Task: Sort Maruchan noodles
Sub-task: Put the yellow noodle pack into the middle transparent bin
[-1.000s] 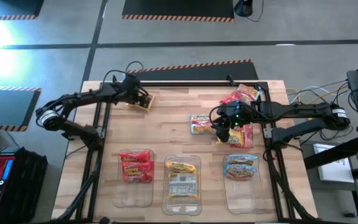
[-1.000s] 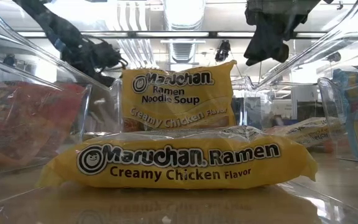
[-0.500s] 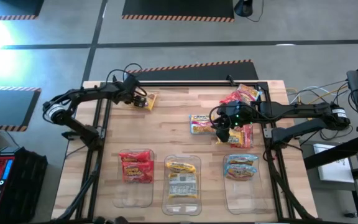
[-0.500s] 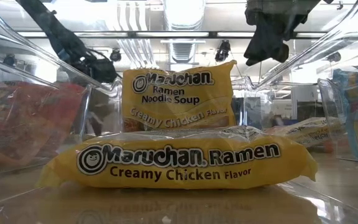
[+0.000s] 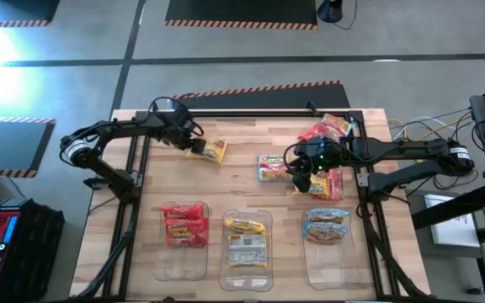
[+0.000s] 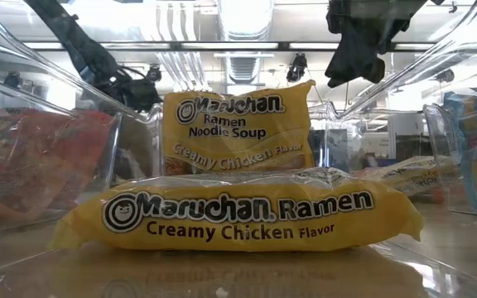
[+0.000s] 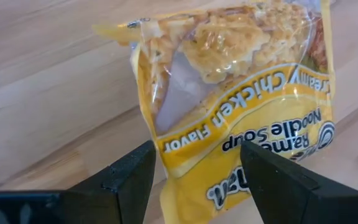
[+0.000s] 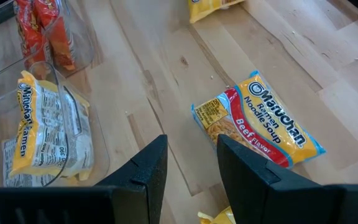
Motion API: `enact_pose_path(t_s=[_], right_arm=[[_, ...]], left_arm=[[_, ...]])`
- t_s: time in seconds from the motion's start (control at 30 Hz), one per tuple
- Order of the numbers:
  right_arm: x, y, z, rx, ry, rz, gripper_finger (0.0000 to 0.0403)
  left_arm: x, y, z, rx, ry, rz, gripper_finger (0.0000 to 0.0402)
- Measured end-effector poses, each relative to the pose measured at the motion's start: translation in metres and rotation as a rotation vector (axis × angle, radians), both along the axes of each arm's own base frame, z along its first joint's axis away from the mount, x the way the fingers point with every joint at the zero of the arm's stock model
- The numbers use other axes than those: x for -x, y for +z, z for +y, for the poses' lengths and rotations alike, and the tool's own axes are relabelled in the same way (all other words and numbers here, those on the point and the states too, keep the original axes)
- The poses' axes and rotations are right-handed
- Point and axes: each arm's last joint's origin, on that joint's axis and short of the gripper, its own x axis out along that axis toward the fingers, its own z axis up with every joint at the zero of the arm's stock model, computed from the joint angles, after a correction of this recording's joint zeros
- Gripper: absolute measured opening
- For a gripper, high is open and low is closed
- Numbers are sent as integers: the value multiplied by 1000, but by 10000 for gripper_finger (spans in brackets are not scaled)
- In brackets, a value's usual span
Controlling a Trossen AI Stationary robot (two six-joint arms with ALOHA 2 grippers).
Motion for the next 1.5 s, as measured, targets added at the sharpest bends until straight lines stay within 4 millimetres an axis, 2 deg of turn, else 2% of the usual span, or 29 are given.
enact_pose_path(t_s=[0.3, 0.73, 1.23, 1.5], right_arm=[[0, 0, 0, 0, 1, 0, 128], [0, 0, 0, 0, 0, 0, 128], [0, 0, 0, 0, 0, 0, 128], [0, 0, 0, 0, 0, 0, 128]], left_arm=[[-4, 2, 1, -22, 16, -32, 220], [2, 28, 2, -210, 66, -37, 220], [-5, 10, 2, -156, 44, 20, 220], [-17, 0, -8, -132, -14, 42, 220]])
